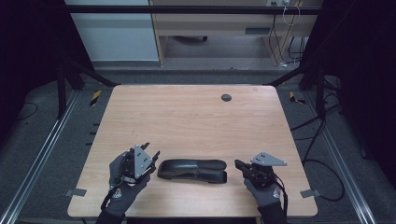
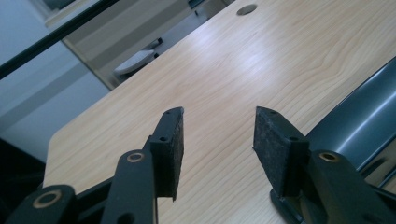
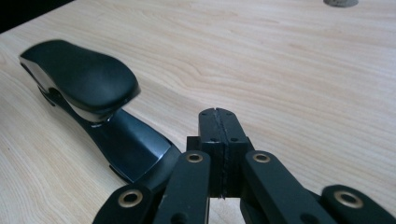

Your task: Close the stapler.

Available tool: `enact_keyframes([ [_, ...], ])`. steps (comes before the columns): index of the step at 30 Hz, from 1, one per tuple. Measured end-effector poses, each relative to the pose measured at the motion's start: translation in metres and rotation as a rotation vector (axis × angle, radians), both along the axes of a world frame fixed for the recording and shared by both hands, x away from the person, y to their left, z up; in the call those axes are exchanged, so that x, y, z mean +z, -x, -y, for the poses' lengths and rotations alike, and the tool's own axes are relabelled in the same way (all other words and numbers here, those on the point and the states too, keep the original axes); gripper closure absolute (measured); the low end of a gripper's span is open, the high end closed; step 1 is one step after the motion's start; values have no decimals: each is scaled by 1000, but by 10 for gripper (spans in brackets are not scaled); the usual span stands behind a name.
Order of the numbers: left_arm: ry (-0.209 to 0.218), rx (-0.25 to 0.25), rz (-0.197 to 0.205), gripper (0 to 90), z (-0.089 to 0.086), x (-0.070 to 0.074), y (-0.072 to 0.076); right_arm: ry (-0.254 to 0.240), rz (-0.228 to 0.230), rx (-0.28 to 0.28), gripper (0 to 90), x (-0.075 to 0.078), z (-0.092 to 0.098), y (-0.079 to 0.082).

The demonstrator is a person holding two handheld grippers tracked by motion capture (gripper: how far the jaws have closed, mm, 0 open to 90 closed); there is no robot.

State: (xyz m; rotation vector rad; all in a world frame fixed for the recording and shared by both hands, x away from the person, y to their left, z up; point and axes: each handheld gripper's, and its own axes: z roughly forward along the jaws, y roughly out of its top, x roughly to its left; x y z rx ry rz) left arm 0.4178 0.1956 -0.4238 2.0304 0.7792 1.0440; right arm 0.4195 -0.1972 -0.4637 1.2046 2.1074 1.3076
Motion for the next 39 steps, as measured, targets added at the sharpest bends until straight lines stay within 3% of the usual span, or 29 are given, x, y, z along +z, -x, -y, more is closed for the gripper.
enact_keyframes([
  [10, 31, 67, -56, 521, -24, -22, -1, -29, 38, 17, 900, 20, 0, 3],
  [14, 31, 86, -55, 519, -32, -29, -1, -39, 53, 35, 900, 27, -4, 6],
  [18, 44, 113, -82, 513, -39, -34, 0, -42, 62, 60, 900, 32, -12, 7],
  [30, 67, 173, -109, 505, -58, -46, 2, -58, 61, 130, 900, 40, -35, 11],
  [39, 71, 183, -119, 503, -61, -50, 2, -49, 35, 155, 900, 31, -45, 12],
])
